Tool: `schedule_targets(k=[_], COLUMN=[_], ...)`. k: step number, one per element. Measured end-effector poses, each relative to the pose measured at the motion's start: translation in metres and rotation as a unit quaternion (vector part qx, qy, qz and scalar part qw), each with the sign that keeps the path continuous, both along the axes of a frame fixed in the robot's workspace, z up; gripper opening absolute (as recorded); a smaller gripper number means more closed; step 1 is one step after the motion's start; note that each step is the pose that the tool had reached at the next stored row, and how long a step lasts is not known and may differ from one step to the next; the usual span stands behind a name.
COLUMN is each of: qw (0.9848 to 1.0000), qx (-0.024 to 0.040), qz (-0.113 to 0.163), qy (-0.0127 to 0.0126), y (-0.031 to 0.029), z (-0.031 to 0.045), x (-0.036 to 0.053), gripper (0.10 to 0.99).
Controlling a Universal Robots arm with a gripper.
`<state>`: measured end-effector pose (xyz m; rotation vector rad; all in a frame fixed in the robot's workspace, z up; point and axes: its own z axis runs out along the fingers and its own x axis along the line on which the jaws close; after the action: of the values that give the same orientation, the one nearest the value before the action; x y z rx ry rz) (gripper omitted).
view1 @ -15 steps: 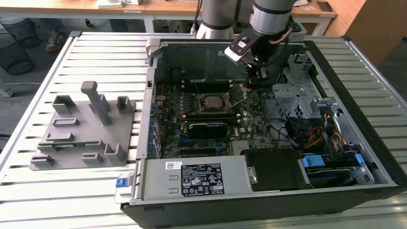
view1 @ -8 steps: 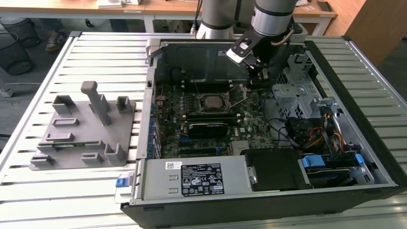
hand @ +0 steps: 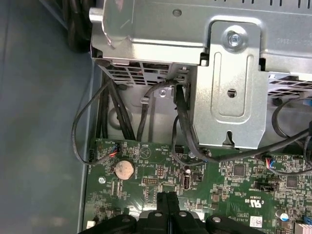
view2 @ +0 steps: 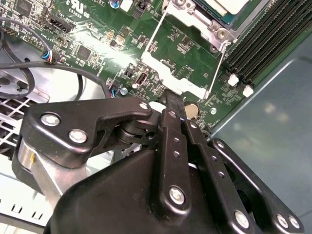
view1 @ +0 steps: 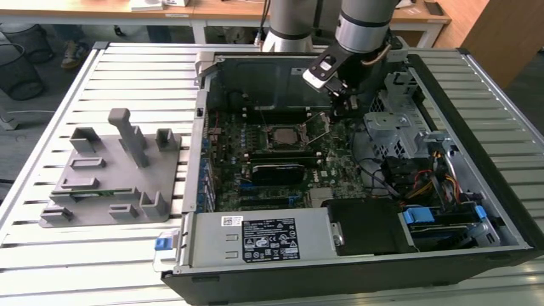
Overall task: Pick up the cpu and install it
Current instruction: 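Close the cpu cover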
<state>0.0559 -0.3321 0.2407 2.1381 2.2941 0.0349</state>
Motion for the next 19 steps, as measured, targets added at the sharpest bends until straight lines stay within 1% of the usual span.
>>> schedule_targets(k=[2, 19], qw=[1.0000, 1.0000], qx=[-0.0001, 0.0024], qz=[0.000, 0.000], qy=[0.0000, 0.0000], y=[0.0000, 0.0000], z=[-0.0001, -0.0003], x=[-0.0015, -0.0247], gripper=[0.106, 0.106])
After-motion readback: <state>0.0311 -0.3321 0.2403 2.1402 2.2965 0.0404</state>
